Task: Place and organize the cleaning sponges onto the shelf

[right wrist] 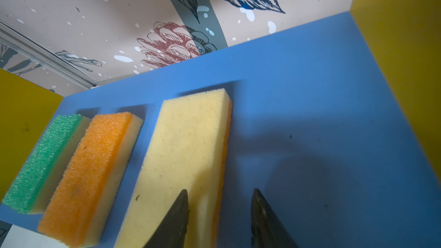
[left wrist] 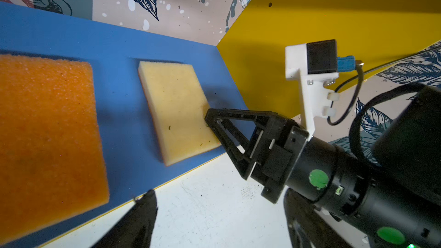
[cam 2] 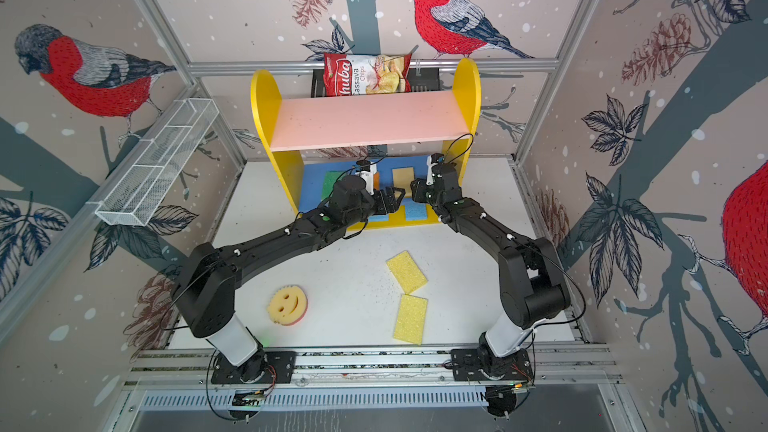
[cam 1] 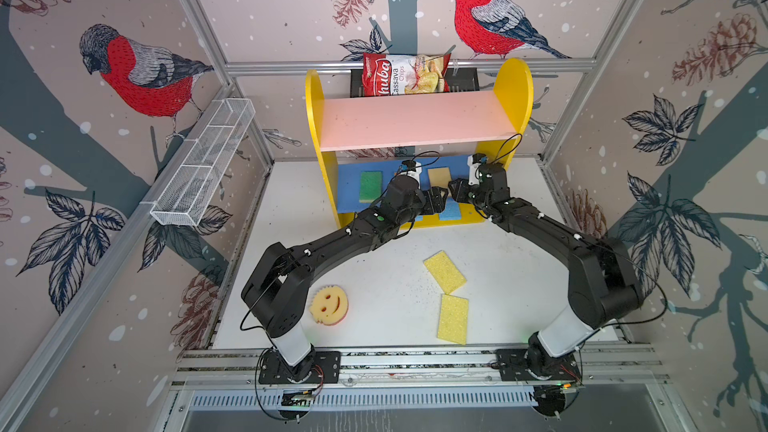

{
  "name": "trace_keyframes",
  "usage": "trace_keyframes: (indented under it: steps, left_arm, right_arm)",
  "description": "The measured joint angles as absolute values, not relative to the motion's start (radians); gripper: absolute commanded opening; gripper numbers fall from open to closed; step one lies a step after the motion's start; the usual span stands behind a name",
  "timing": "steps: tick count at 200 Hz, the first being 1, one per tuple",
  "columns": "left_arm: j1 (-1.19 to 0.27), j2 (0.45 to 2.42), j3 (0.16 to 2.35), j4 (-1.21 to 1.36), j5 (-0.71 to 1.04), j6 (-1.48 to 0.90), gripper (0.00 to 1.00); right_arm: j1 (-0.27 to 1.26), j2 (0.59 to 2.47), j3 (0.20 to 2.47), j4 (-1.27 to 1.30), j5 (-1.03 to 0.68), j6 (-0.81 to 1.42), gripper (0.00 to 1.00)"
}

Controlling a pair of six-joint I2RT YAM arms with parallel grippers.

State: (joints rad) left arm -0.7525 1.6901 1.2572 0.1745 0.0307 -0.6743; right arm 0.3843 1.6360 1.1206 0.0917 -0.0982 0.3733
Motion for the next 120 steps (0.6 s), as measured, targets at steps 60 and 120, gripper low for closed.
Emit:
trace_keyframes:
  steps: [60, 120]
  left_arm:
    - [-0.752, 1.692, 1.257, 0.175, 0.034, -0.677, 0.82]
    - [-0.752, 1.683, 1.251, 0.175, 0.033, -0.681, 0.82]
  right_arm:
    - [0.402, 1.601, 1.12, 0.088, -0.081, 0.392, 0.46]
    - [0.4, 1.626, 1.119, 0.055, -0.051, 0.393, 0.47]
